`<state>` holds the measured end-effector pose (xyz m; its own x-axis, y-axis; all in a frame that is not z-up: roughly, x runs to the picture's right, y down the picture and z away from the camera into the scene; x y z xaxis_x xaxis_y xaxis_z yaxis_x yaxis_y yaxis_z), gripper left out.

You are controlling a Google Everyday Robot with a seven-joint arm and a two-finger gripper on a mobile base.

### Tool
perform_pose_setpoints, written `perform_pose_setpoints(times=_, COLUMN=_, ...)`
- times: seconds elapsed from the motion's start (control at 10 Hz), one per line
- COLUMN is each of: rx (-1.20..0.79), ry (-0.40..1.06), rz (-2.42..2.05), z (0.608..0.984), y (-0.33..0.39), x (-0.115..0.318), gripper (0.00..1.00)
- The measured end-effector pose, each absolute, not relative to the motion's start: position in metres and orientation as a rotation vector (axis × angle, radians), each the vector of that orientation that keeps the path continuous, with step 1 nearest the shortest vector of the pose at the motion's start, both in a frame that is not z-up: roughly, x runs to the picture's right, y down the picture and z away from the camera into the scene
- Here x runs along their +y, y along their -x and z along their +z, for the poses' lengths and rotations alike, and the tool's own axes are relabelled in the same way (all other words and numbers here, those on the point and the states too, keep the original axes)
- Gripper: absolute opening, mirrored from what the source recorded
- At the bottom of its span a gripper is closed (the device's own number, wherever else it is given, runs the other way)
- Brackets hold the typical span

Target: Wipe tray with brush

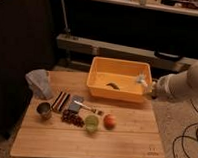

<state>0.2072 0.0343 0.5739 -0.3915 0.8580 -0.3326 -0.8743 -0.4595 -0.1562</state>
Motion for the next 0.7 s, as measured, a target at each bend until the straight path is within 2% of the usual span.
perform_pose_setpoints(times=0.7, rx=0.053, ry=0.445, rz=1.992, z=0.575, y=-0.2055, x=0.0356, gripper=0.0)
